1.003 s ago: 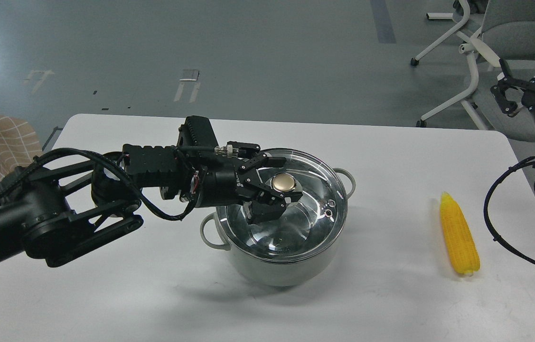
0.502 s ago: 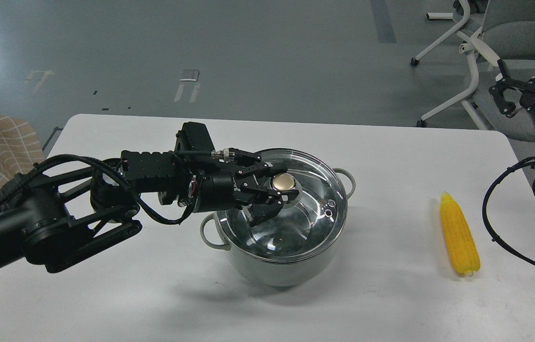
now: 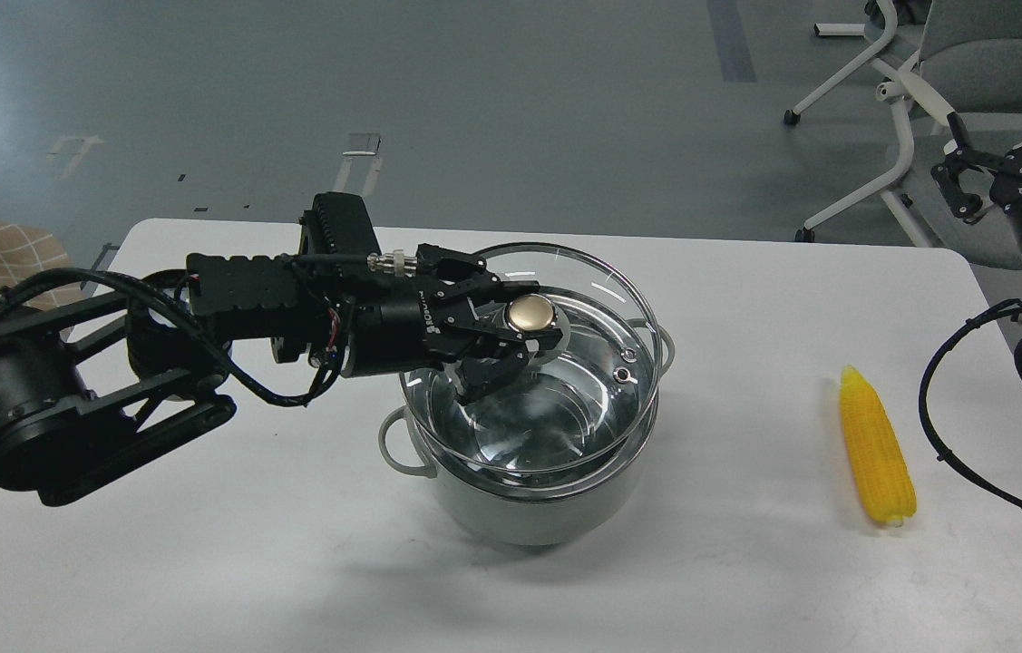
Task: Open pot and put corn in
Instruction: 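Lift the glass lid off the pot with the left gripper and carry it aside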
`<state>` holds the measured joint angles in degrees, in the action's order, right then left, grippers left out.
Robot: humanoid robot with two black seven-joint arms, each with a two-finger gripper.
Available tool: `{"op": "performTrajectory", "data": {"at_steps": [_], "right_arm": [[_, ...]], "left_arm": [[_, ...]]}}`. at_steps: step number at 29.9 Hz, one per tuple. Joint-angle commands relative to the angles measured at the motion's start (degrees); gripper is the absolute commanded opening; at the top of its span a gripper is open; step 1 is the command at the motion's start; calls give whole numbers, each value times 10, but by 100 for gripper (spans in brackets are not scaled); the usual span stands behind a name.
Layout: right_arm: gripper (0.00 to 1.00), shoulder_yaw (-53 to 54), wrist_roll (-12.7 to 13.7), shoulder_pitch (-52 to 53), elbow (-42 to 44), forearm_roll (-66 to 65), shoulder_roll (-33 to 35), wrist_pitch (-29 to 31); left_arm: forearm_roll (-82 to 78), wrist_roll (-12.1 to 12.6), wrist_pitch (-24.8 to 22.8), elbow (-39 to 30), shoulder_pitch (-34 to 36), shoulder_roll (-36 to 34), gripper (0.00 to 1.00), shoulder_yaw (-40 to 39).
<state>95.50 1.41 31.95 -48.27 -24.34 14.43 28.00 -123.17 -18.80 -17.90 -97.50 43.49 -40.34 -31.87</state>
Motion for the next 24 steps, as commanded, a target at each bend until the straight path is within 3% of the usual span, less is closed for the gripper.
{"op": "performTrajectory", "data": {"at_steps": [1,3,8,11,14,20,24], "right_arm": [[100,-1,0,-3,0,0,-1,0],[100,-1,0,-5,0,0,-1,0],[100,0,-1,-12,0,0,0,0],[100,0,0,-16,1,0,1,0],[100,0,0,-16,1,0,0,0],[100,0,-1,-21,-1,0,-2,0],[100,-1,0,-21,0,0,-2,0]], "left_arm": [[25,-6,-18,-29,2,-61,30,-16],[38,-14,-18,-29,2,-87,30,-17],[77,-57,-1,-28,-2,-235,29,-21],[121,-69,31,-23,-5,-288,29,-17],[181,-64,72,-1,-17,-328,29,-1],[202,-64,137,92,-59,-322,29,29],[211,-66,189,189,-98,-273,29,43]]}}
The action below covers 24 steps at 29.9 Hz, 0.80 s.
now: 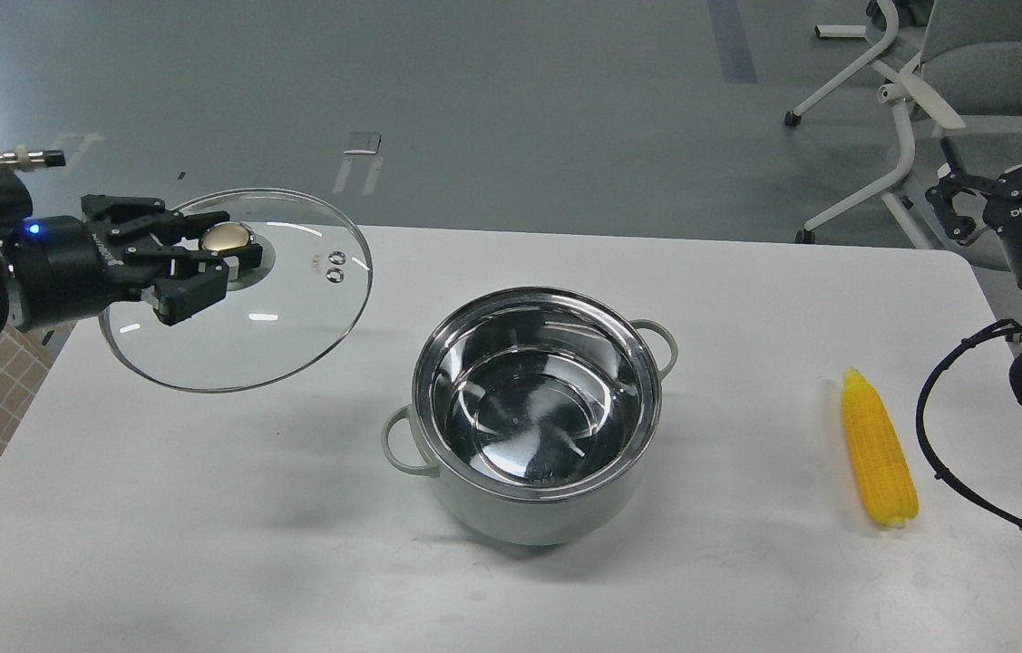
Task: Open pot and put corn in
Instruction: 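Lift the glass lid off the pot with the left gripper and carry it aside, then lower the lid onto the table, release it, and raise the left arm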
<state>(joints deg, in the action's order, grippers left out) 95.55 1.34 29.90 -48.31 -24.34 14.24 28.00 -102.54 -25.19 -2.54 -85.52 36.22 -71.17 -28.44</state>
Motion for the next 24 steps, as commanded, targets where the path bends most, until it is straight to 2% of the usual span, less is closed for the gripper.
{"op": "performTrajectory", "data": {"at_steps": [1,4,13,18,24], "right_arm": [[100,-1,0,0,3,0,0,0],[100,-1,0,0,2,0,0,0],[100,-1,1,0,5,0,0,0],[100,-2,0,-4,3,0,-1,0],[100,-2,0,-4,1,0,-8,0]], "left_arm": [[5,-4,47,99,-35,58,29,10],[5,-5,61,146,-60,92,29,10],[6,-3,86,189,-110,116,29,10],[4,-5,130,244,-149,141,30,11],[5,-6,143,250,-164,150,30,10]]}}
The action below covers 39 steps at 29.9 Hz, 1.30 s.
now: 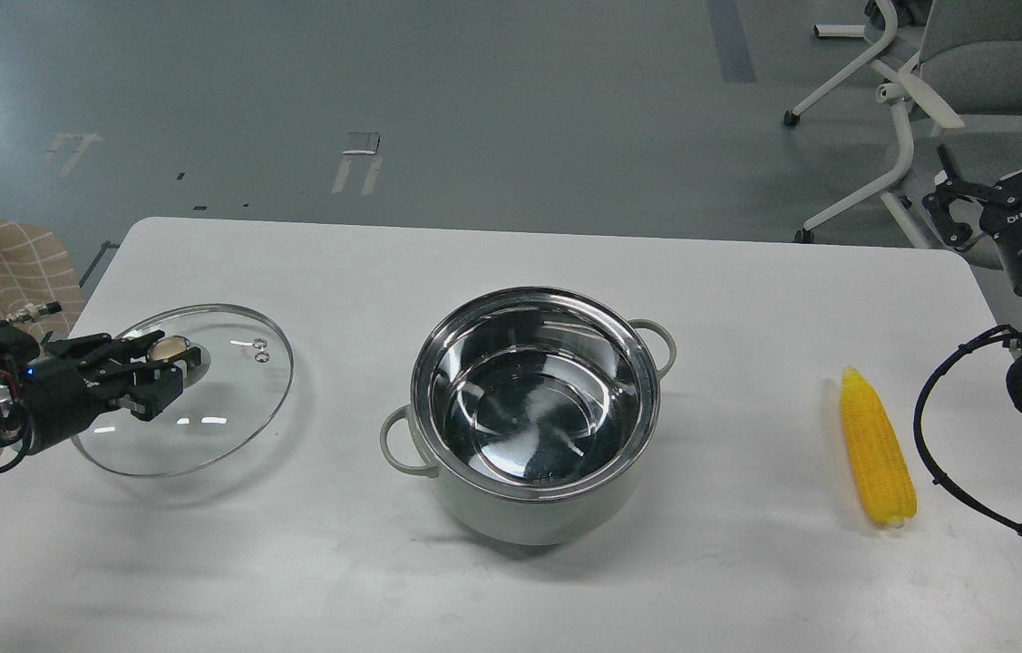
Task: Open pot and put corn in
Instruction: 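Lower the lid onto the table, release it, and raise the left arm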
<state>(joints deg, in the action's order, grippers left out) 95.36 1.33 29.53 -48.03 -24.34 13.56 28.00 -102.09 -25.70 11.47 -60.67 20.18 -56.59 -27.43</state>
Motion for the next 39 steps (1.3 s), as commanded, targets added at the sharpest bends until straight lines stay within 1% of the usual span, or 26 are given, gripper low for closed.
{"op": "performTrajectory", "data": {"at_steps": [1,10,13,15,16,17,21,23,25,27,29,31,33,34,35,37,38,39], "right_arm": [[100,0,1,0,-2,0,-1,0],[100,0,0,-3,-3,0,-1,0],[100,0,1,-6,-3,0,-1,0],[100,0,1,-9,-3,0,-1,0],[100,0,0,-9,-3,0,-1,0],[100,0,1,-10,-3,0,-1,0],[100,0,1,-15,-3,0,0,0],[100,-4,1,-16,-3,0,1,0],[100,-8,1,-16,-5,-2,4,0],[100,-14,2,-16,-6,-7,6,0],[100,-33,2,-16,-14,-14,15,0],[100,-68,1,-18,-42,-48,66,0],[100,-83,1,-19,-61,-68,90,0],[100,-94,1,-25,-75,-86,107,0],[100,-96,1,-28,-81,-94,114,0],[100,-98,1,-43,-106,-131,149,0],[100,-99,1,-47,-111,-148,159,0],[100,-101,1,-55,-122,-189,178,0]], "left_arm": [[0,0,3,1,-3,4,30,0],[1,1,3,3,-16,25,31,0],[1,2,4,3,-17,25,33,0],[0,2,3,3,-17,25,46,0],[0,1,3,3,-17,25,60,1],[0,0,3,3,-17,25,63,1],[1,0,3,3,-17,25,65,1],[3,0,3,3,-17,23,68,-7],[26,-3,4,2,-9,17,76,-12],[49,-3,4,2,-3,14,78,-19],[88,-3,3,2,20,8,81,-32],[145,-3,0,2,76,6,84,-36],[175,-2,0,4,107,6,84,-35],[205,-2,-1,10,139,6,84,-35],[220,-2,-3,16,153,8,84,-36],[292,-1,-7,47,209,25,85,-39],[315,-1,-7,55,223,35,86,-39],[360,-1,-7,71,247,59,89,-40]]}}
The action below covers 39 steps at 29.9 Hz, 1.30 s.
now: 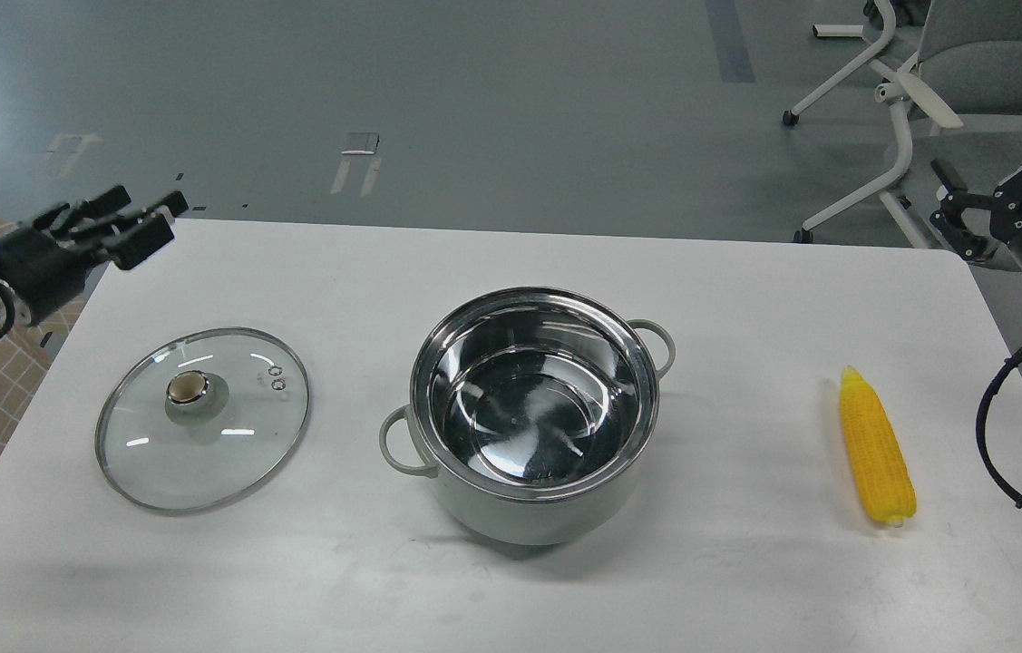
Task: Open pot and put corn in
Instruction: 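Lower the lid onto the table, release it, and raise the left arm, then reach the right gripper down to the yellow corn cob and grasp it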
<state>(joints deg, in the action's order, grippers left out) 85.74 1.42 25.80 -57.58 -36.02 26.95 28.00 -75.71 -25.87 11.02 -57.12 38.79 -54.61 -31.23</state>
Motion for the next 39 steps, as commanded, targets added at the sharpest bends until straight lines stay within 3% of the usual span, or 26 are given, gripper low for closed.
{"op": "performTrajectory", "data": {"at_steps": [1,4,11,14,20,30,39], "right_arm": [[100,-5,0,-22,-33,-95,52,0],[100,-7,0,-41,-67,-185,71,0],[100,-55,2,-98,-219,-461,107,0],[100,-82,2,-130,-266,-572,126,0],[100,-114,6,-175,-277,-707,128,0],[98,-145,8,-206,-264,-796,112,0],[93,-183,36,-215,-249,-822,66,0]], "left_arm": [[122,0,-3,46,73,53,90,-1],[219,2,-10,82,112,93,94,-2],[494,5,-83,103,180,175,95,-29],[580,6,-135,106,182,193,96,-78],[620,13,-230,106,170,233,97,-173],[621,16,-229,104,171,272,97,-185],[620,15,-228,104,171,273,97,-185]]}}
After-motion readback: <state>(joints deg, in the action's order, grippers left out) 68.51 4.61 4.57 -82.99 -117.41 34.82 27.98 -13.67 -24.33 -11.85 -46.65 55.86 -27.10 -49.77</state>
